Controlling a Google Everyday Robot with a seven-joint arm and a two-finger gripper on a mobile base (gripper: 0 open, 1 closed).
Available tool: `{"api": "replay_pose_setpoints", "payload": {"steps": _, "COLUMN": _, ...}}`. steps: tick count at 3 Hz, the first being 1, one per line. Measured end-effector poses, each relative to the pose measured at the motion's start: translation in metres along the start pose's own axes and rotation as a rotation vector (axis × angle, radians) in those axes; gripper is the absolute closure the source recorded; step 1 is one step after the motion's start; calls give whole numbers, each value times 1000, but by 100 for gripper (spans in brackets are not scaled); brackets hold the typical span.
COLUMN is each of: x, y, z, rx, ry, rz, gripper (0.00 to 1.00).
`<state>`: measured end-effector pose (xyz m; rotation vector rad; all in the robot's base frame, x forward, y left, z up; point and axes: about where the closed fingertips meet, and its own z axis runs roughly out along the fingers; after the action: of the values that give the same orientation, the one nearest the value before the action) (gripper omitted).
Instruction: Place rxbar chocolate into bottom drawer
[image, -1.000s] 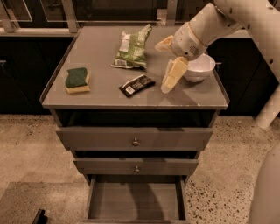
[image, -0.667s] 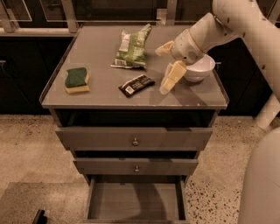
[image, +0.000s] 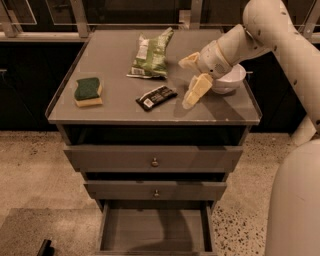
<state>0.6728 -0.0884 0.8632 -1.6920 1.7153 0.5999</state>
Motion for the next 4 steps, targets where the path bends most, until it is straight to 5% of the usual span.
{"api": "replay_pose_setpoints", "payload": {"steps": 3, "x": -6, "y": -38, "z": 87, "rx": -144, "ry": -118, "rz": 62, "gripper": 0}}
{"api": "replay_pose_setpoints", "payload": {"steps": 4, "x": -9, "y": -38, "z": 85, "rx": -144, "ry": -118, "rz": 62, "gripper": 0}}
